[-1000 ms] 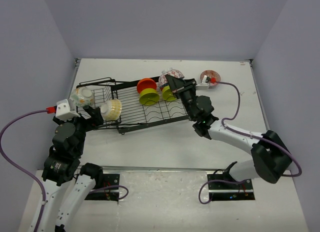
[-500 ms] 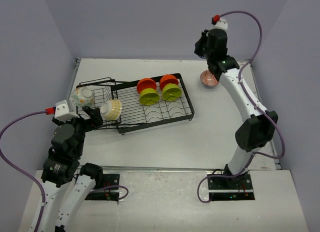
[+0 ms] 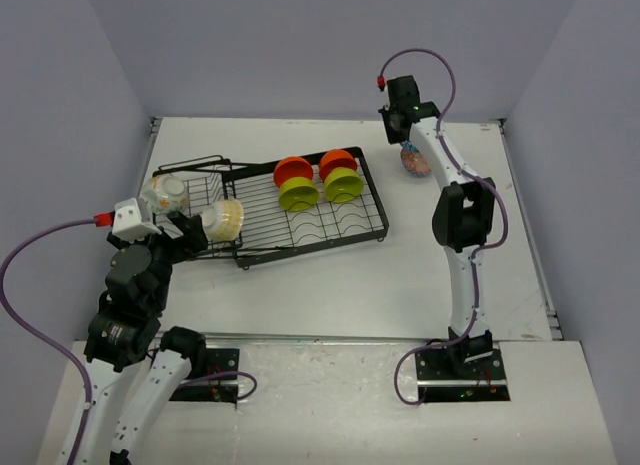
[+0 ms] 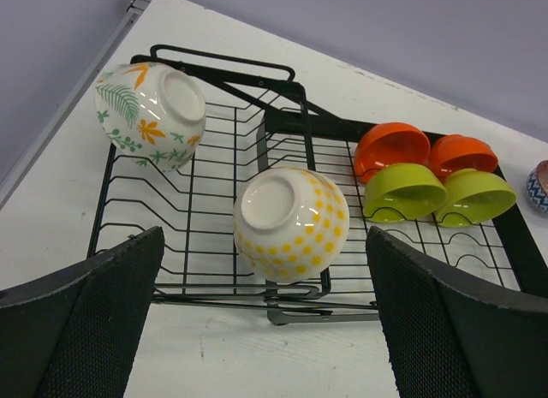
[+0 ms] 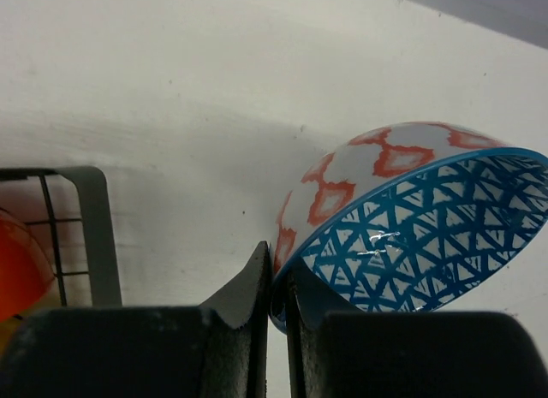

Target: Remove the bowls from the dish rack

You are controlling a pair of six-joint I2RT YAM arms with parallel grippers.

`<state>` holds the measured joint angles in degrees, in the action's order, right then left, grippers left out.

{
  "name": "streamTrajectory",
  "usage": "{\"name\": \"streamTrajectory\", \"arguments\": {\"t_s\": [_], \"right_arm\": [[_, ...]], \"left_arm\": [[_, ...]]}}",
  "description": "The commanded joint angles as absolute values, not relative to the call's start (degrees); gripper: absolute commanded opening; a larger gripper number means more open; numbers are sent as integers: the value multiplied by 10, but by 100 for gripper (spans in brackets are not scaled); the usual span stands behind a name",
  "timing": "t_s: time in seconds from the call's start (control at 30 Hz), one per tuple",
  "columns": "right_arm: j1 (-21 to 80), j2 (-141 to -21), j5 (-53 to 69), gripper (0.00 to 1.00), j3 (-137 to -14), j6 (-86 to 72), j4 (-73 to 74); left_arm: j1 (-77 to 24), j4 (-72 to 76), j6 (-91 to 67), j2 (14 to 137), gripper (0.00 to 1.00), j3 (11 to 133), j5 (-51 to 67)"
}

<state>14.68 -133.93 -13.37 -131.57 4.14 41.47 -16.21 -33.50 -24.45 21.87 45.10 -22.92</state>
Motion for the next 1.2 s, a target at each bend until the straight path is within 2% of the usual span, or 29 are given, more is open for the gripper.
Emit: {"name": "streamTrajectory", "arguments": {"t_s": [0.0,0.27,0.63,0.73,1.17], "right_arm": [[134,-1332,-116,0,-1361,91,454],[113,-1332,-70,0,-1310,96,482],[113,-1340,-117,0,-1300,103,504],[113,-1336,-125,5,-1297,99,505],[113,-1359,-130,11,-1316,99,527]], "left_arm": [[-164,-316,-239,231,100,450,-221],[-164,-316,-239,230,100,448,-225],[-164,-315,-239,227,100,448,-226],[-164,-316,-239,229,100,450,-225],[-164,-315,-238,224,100,449,-223]]}}
